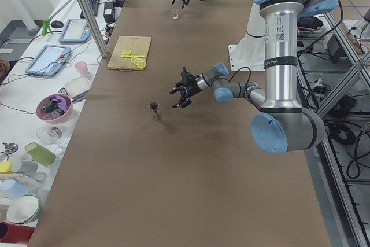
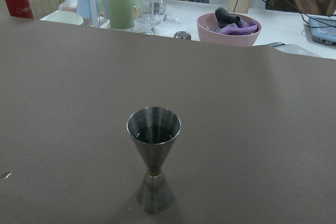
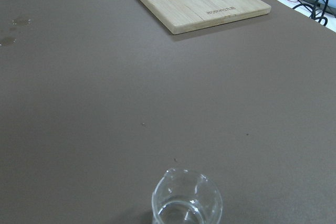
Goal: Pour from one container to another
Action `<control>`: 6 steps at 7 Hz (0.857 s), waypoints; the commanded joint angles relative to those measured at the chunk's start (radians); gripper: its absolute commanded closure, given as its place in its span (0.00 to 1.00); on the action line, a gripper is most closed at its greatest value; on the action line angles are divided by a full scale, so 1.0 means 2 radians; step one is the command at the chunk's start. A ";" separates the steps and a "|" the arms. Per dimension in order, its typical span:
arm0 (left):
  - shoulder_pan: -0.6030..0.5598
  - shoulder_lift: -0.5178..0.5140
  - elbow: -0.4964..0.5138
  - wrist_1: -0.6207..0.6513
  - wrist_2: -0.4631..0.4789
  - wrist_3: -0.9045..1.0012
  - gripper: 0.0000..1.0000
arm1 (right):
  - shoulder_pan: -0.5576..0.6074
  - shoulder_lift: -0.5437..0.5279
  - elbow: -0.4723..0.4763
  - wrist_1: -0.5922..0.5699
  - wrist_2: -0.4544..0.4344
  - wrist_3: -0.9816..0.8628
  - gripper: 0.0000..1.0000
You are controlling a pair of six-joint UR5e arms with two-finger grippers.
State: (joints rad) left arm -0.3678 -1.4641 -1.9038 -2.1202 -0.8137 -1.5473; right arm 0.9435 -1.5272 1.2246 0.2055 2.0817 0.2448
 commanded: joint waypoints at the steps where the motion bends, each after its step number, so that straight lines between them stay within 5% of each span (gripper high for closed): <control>1: 0.011 -0.009 0.028 -0.004 0.032 -0.009 0.02 | -0.006 0.000 -0.003 0.002 -0.002 0.006 0.00; 6: 0.017 -0.019 0.064 -0.004 0.042 -0.024 0.02 | -0.012 0.013 -0.029 0.003 -0.017 0.014 0.00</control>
State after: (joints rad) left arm -0.3334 -1.4996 -1.7834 -2.1310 -0.7296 -1.5948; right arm 0.9224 -1.5088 1.1750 0.2117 2.0559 0.2654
